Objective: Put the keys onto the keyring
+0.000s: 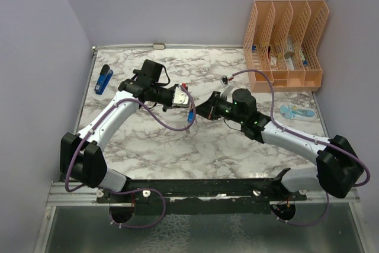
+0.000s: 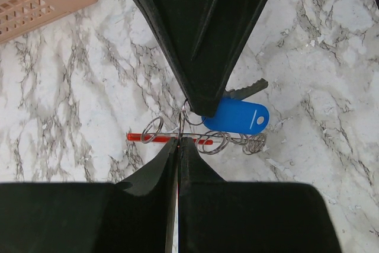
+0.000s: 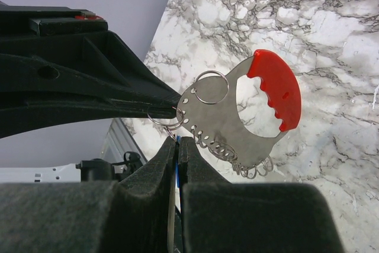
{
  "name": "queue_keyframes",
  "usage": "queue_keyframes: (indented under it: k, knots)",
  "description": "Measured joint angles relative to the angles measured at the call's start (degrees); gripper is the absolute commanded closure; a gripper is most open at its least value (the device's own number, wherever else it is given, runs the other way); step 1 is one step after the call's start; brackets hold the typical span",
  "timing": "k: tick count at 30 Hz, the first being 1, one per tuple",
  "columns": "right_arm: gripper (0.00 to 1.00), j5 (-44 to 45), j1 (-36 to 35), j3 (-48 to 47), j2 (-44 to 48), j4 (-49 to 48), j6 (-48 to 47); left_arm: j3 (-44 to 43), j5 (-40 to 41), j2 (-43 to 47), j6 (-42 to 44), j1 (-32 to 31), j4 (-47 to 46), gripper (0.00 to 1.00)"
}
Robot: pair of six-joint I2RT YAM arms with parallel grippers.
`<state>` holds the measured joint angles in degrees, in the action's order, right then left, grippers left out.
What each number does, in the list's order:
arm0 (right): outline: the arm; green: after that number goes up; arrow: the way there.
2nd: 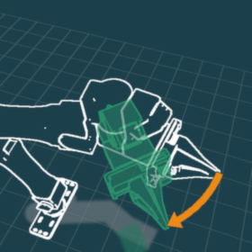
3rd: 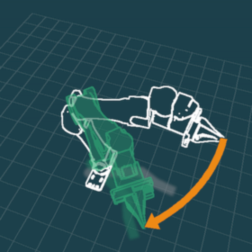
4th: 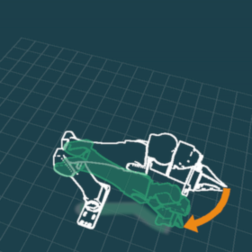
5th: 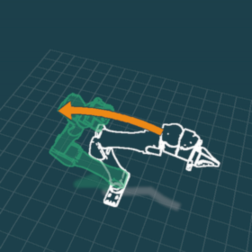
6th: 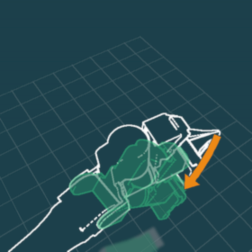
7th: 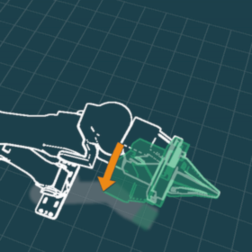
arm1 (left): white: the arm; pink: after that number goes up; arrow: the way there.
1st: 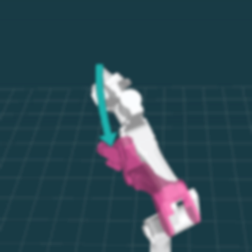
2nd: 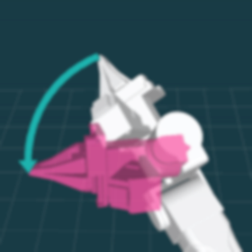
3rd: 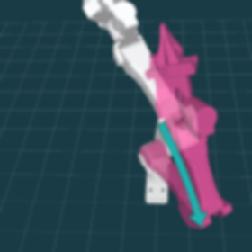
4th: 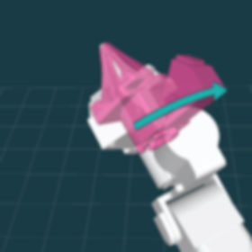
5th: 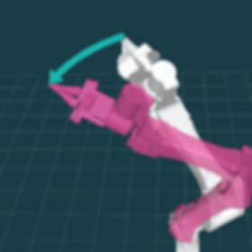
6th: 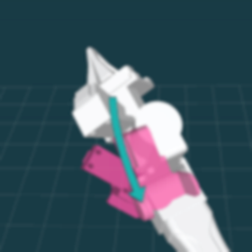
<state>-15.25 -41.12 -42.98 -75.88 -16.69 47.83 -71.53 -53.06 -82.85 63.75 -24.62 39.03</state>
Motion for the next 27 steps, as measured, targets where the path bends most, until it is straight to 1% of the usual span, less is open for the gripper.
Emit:
queue_keyframes:
  k: [9,19,27]
  knots:
    - [0.99,0.2,0.3,0.1,-0.3,0.1,2.6,0.0,-0.2,0.0,0.0,0.0,0.0,1.0]
    - [0.99,-0.3,0.3,0.1,-2.8,-0.5,5.9,0.0,-0.6,0.1,1.3,0.0,0.9,1.0]
    - [0.99,-0.7,0.3,0.1,-2.8,-0.8,6.3,0.0,-0.7,0.1,2.0,0.0,1.5,1.0]
